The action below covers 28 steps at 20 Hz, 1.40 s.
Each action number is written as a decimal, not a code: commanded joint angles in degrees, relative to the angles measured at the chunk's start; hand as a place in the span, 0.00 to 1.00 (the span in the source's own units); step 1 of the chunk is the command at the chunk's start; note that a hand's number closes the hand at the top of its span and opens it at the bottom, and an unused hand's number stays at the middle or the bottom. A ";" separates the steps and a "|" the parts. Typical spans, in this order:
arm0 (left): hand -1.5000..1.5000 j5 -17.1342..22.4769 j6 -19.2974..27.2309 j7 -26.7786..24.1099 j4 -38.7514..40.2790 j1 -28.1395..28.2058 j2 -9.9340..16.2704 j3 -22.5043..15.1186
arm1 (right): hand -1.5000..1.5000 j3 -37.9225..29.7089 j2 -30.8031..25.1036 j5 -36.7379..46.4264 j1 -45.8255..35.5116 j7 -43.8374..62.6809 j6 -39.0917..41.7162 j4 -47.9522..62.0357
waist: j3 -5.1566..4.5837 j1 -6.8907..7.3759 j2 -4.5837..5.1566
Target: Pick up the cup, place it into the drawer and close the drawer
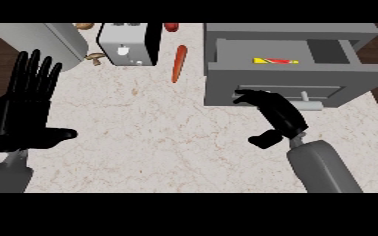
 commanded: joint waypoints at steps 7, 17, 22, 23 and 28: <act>0.00 -0.77 -7.47 -0.17 2.43 3.69 -0.64 5.62 | 0.00 -7.57 2.80 0.71 -17.92 -9.58 -4.67 31.05 | 0.03 0.38 0.27; 0.00 -1.28 -12.93 -1.37 5.58 3.39 -1.99 5.66 | 0.00 -14.33 -1.50 -0.83 -33.64 -14.91 -2.88 51.69 | 0.10 2.96 1.49; 0.00 -3.72 -8.86 0.51 4.86 -0.81 -3.29 4.42 | 0.00 -14.99 -4.64 -0.12 -34.61 -19.83 -3.97 56.14 | 0.19 2.88 1.69; 0.00 -4.00 -10.53 -1.38 5.37 0.51 -3.93 4.35 | 0.00 -15.77 -4.40 -0.67 -38.30 -17.08 -2.33 56.65 | 0.14 3.35 1.65; 0.00 -4.36 -10.12 -0.20 5.76 -1.19 -3.79 4.36 | 0.00 -16.02 -6.55 -0.38 -37.45 -19.76 -3.24 58.80 | 0.21 3.86 2.18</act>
